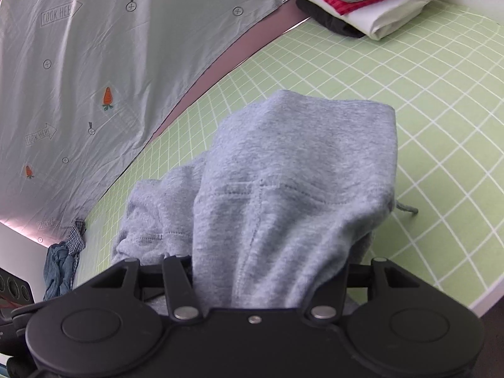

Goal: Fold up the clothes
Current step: 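Carry the hoodie bundle with both grippers onto the folded clothes stack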

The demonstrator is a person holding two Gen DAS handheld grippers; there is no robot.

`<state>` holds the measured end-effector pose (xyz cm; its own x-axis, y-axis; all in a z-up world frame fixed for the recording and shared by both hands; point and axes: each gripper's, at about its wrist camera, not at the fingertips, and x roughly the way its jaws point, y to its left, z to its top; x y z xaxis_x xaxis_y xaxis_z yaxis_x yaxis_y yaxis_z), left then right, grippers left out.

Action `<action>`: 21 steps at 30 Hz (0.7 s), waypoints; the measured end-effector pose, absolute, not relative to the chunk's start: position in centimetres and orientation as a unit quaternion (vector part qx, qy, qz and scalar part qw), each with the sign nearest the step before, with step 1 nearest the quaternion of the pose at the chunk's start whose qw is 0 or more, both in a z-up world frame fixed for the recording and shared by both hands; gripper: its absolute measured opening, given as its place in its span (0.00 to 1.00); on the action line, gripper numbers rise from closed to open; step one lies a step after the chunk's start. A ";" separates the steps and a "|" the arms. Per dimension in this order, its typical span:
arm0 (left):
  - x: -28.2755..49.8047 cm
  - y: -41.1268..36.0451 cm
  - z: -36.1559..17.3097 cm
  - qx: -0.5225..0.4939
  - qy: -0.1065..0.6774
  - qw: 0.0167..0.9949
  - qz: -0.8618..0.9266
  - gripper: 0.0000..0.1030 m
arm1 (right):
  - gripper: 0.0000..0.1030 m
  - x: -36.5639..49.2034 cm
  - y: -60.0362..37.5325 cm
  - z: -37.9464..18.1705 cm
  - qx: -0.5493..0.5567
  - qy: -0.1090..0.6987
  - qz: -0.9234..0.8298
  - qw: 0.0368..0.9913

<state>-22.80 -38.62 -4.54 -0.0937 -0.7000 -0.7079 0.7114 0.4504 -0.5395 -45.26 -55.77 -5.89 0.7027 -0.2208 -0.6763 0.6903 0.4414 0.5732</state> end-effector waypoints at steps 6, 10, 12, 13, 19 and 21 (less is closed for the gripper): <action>-24.4 -40.2 -3.4 0.023 0.521 0.650 -0.553 0.38 | 0.53 -48.4 -55.6 -4.9 0.460 0.247 -0.318 0.791; -25.2 -41.5 -3.0 0.020 0.516 0.647 -0.561 0.38 | 0.53 -50.1 -56.4 -4.4 0.465 0.239 -0.323 0.789; -25.6 -42.4 -2.9 0.020 0.516 0.646 -0.562 0.38 | 0.53 -50.6 -57.1 -4.1 0.458 0.239 -0.326 0.792; -25.9 -43.1 -2.9 0.020 0.515 0.645 -0.564 0.38 | 0.53 -50.8 -57.5 -4.0 0.452 0.239 -0.328 0.794; -28.9 -48.8 -2.2 0.016 0.494 0.654 -0.573 0.38 | 0.53 -53.6 -62.4 -4.0 0.446 0.226 -0.333 0.800; -30.2 -51.4 -2.1 0.005 0.486 0.662 -0.571 0.38 | 0.53 -54.8 -65.0 -3.8 0.440 0.221 -0.328 0.806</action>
